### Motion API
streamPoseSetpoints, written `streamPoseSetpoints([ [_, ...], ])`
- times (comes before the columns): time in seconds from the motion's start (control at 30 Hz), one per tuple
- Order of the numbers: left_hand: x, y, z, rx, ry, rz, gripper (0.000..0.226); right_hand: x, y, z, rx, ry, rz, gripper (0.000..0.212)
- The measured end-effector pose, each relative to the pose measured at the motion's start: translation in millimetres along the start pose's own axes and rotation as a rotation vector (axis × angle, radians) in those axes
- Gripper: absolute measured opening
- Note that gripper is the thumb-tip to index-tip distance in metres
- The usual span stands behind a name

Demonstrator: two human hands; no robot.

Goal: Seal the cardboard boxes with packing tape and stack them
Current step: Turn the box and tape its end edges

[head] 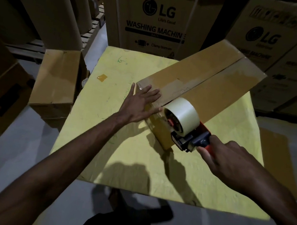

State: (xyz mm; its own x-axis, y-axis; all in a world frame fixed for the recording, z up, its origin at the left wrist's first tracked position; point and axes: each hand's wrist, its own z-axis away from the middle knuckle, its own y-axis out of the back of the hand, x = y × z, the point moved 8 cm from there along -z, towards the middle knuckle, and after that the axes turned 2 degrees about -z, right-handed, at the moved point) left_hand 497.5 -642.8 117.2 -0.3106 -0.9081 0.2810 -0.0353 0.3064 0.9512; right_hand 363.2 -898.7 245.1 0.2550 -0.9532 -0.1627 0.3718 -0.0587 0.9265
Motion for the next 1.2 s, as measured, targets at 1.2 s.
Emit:
streamPoseSetpoints([
  [1.2, 49.3, -26.5, 9.2, -0.049, -0.023, 0.013, 0.065, 71.2, -87.4, 53.5, 0.286, 0.11, -0.314, 0.042],
])
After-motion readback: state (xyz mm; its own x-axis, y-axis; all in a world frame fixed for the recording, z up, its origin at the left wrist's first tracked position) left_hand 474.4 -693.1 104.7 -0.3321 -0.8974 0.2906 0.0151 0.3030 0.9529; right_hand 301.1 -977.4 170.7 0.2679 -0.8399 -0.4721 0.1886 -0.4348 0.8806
